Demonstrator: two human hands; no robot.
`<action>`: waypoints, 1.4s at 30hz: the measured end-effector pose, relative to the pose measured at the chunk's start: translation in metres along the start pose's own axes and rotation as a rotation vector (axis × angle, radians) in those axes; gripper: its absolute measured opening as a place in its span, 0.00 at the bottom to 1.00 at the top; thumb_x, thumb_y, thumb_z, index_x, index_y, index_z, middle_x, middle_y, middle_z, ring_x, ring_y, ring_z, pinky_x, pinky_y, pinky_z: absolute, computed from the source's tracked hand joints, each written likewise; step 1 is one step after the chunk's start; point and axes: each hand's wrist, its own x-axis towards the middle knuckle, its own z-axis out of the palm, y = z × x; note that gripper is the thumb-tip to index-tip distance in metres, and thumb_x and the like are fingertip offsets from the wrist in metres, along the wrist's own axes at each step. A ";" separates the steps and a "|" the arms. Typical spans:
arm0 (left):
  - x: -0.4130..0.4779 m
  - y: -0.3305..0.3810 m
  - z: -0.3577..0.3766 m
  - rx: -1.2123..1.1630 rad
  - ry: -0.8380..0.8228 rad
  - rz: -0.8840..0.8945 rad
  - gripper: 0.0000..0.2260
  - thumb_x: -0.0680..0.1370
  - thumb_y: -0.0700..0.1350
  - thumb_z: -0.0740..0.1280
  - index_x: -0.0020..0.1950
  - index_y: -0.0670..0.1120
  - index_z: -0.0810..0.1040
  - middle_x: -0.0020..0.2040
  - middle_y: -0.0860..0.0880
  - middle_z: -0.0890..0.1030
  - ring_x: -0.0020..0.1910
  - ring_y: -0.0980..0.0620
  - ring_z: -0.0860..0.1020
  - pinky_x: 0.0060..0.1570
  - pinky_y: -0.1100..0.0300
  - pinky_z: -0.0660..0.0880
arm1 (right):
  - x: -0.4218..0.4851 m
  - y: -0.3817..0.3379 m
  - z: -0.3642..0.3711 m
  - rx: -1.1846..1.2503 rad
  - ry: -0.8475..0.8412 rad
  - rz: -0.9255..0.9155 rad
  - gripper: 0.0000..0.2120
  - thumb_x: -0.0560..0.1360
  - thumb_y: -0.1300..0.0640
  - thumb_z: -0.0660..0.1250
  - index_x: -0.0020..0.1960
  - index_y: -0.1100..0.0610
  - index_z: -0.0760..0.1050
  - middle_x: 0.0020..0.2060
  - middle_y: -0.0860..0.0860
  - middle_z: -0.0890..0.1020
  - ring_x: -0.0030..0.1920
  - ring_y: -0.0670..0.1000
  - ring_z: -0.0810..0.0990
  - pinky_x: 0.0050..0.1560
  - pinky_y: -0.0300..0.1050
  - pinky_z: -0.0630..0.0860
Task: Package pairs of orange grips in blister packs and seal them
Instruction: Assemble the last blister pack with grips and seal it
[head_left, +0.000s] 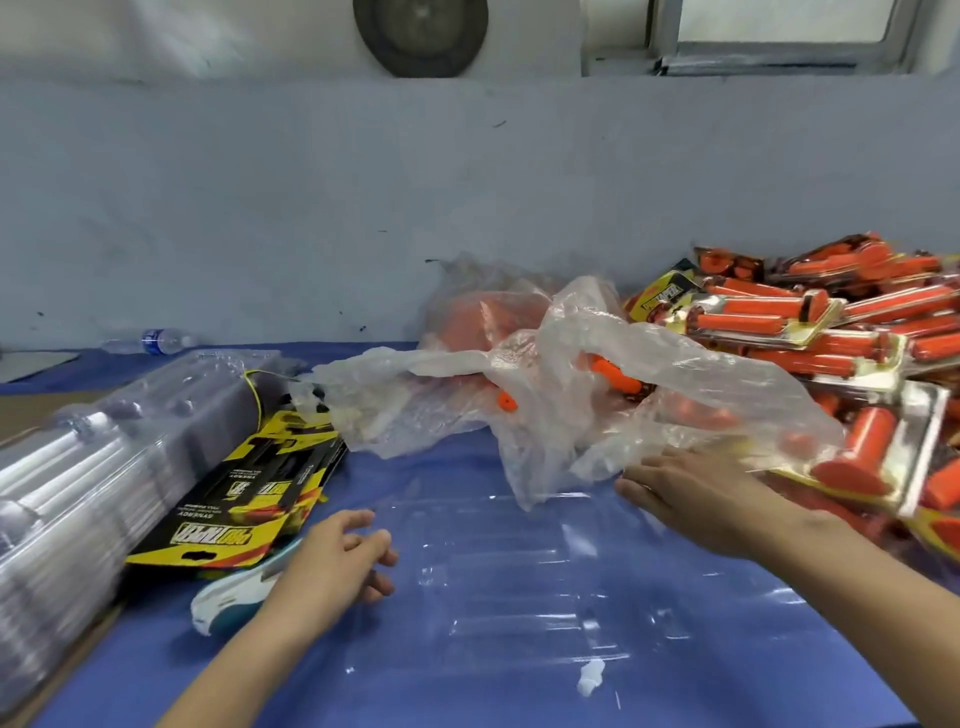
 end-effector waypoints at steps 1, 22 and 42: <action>0.001 -0.002 -0.001 0.027 0.006 0.012 0.13 0.81 0.38 0.64 0.65 0.42 0.70 0.41 0.41 0.82 0.27 0.49 0.79 0.28 0.59 0.75 | 0.001 -0.003 0.006 -0.009 0.006 0.001 0.23 0.82 0.39 0.42 0.61 0.43 0.73 0.52 0.41 0.78 0.57 0.46 0.74 0.54 0.41 0.66; 0.010 -0.001 0.009 0.566 0.154 0.364 0.12 0.82 0.49 0.62 0.66 0.54 0.75 0.63 0.50 0.75 0.61 0.50 0.76 0.59 0.55 0.72 | 0.032 -0.137 0.023 0.386 0.200 -0.052 0.18 0.83 0.44 0.52 0.71 0.42 0.66 0.69 0.45 0.68 0.68 0.50 0.68 0.71 0.44 0.53; 0.041 -0.002 0.019 0.750 -0.015 0.436 0.06 0.78 0.56 0.68 0.46 0.58 0.74 0.48 0.56 0.68 0.53 0.57 0.69 0.52 0.57 0.70 | 0.038 -0.132 0.037 0.417 0.157 -0.200 0.19 0.83 0.51 0.54 0.69 0.34 0.68 0.61 0.42 0.71 0.59 0.49 0.71 0.59 0.41 0.64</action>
